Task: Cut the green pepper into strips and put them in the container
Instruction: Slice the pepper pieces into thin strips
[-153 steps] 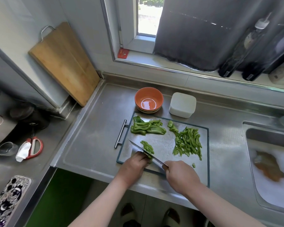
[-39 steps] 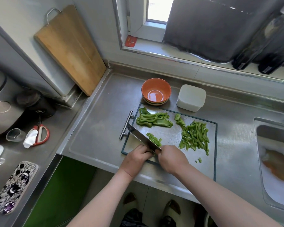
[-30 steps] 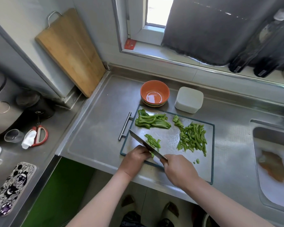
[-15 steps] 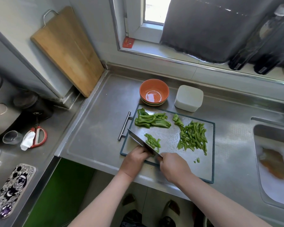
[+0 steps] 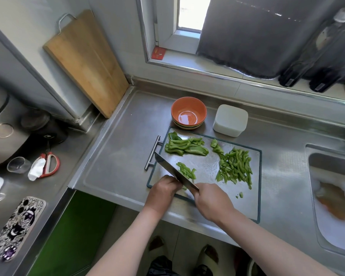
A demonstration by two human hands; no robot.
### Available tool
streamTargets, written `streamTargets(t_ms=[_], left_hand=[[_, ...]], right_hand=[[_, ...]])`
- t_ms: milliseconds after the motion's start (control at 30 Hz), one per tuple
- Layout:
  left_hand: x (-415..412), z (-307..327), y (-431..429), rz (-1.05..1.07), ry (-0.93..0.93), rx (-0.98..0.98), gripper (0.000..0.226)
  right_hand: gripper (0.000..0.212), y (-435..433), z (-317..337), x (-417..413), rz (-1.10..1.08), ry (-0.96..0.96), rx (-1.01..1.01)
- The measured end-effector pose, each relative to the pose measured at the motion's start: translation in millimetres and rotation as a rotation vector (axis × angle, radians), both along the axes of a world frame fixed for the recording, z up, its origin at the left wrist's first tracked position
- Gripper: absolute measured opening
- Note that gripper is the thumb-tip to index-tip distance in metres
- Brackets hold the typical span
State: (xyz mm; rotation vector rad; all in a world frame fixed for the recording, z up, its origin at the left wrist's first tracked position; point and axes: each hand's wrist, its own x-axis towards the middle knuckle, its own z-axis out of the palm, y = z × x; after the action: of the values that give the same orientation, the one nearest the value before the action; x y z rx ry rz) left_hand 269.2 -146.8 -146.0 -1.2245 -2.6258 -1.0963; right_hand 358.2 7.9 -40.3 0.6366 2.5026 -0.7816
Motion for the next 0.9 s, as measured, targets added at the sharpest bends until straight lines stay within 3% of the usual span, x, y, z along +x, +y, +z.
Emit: streamTargets(t_ms=[333,467,633,900], left_hand=[[-5.7,-3.1,-1.7,-0.033,0.042,0.014,0.005],[-4.5,-4.1,-1.2,-0.026,0.046,0.035,0.016],[-3.5,-11.7,-4.1,-0.001,0.045,0.023,0.013],[0.4,-10.2,-0.3,0.030,-0.024,0.035,0.019]], right_hand=[[0.028,9.4,-1.8,27.2,0.001,-0.063,0.026],[0.027,6.2,-11.4,10.9,-0.001,-0.072,0.012],[0.022,-4.5,-22.1,-16.3,0.024,-0.062,0.053],[0.033,-4.9,-21.5,-25.2,0.015,-0.036,0.053]])
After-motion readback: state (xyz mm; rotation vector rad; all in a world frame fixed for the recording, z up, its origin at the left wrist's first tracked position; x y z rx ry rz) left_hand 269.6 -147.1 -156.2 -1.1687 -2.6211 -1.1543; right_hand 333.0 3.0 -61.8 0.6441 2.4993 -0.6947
